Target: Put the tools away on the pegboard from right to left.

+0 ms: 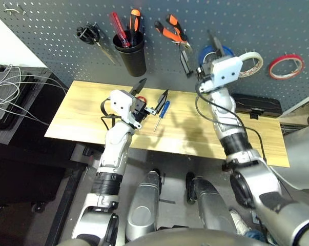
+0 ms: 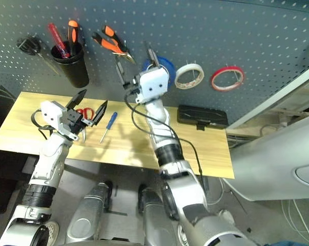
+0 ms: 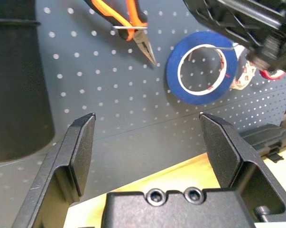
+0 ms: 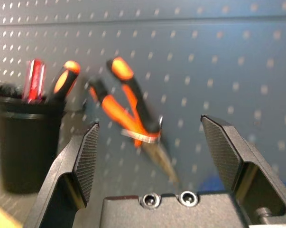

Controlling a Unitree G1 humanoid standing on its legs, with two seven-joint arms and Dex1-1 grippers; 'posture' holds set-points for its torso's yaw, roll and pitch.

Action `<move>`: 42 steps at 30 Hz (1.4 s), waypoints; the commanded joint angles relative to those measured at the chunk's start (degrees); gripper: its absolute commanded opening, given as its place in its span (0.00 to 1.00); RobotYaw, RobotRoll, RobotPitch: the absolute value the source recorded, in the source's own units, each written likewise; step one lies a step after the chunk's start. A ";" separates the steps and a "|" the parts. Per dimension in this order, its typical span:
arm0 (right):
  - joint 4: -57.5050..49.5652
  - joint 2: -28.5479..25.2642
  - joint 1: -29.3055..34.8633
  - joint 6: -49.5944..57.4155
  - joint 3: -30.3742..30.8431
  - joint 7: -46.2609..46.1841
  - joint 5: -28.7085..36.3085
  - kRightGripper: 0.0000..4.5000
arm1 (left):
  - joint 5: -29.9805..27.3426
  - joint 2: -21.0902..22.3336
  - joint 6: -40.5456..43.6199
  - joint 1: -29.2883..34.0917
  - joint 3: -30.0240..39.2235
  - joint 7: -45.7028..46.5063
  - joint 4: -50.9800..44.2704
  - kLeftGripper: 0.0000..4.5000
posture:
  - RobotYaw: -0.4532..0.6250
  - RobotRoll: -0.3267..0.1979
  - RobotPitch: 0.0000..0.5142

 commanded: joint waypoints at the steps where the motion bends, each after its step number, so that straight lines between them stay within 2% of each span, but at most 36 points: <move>1: -2.86 -0.41 2.76 5.12 1.29 2.32 0.77 0.99 | 2.21 0.96 0.02 1.29 -1.04 0.03 2.40 1.00 | 0.57 0.62 0.46; 10: 4.04 -0.61 1.01 12.48 -1.33 1.77 1.31 0.99 | 3.82 1.95 0.50 1.74 -1.38 1.02 3.22 1.00 | 0.58 0.62 0.47; 16: 9.34 -0.89 0.12 17.38 -3.26 4.59 4.40 0.99 | 6.70 3.43 1.87 2.29 -2.45 2.46 3.11 1.00 | 0.59 0.62 0.47; 25: 9.83 -4.26 2.83 19.98 -3.17 11.00 5.65 0.99 | 11.90 5.56 7.29 1.14 -6.45 2.21 5.24 1.00 | 0.57 0.62 0.51; 35: 9.32 -9.29 7.64 18.54 -0.36 18.46 3.52 0.99 | 15.54 4.47 16.44 -6.41 -9.31 2.62 14.45 1.00 | 0.56 0.62 0.58; 42: 9.71 -9.43 9.26 21.14 0.24 17.27 2.28 0.99 | 15.40 2.35 19.06 -10.24 -8.60 4.73 21.16 1.00 | 0.55 0.62 0.64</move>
